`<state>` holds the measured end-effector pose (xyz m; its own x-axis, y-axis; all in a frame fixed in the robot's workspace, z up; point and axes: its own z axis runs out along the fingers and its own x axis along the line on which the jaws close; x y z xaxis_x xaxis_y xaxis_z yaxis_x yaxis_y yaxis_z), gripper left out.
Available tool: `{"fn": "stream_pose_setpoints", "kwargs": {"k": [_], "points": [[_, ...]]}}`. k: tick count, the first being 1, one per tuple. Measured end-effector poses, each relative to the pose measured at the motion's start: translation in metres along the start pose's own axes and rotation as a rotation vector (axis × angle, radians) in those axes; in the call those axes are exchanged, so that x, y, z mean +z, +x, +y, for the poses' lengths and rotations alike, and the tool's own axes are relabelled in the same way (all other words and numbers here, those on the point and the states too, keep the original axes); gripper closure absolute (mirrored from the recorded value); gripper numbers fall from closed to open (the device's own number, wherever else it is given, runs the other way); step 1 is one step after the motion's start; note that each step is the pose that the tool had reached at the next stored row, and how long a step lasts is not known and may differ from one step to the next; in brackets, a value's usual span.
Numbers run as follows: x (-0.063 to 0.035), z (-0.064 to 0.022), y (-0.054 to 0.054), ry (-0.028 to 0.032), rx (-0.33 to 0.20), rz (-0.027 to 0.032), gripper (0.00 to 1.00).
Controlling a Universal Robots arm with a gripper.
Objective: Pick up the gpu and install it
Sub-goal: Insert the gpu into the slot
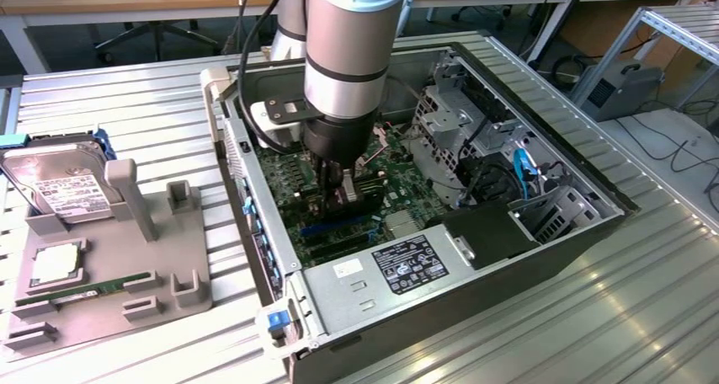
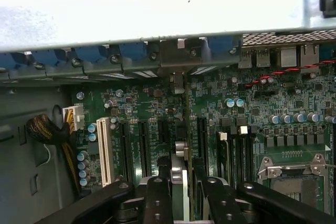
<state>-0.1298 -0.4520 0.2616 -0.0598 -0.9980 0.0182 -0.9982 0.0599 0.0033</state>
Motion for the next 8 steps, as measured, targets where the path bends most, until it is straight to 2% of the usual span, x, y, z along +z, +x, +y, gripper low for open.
{"fn": "stream_pose_setpoints", "kwargs": {"k": [8], "points": [[-0.0003, 0.0001, 0.0000, 0.0002, -0.010, 0.0001, 0.73]]}}
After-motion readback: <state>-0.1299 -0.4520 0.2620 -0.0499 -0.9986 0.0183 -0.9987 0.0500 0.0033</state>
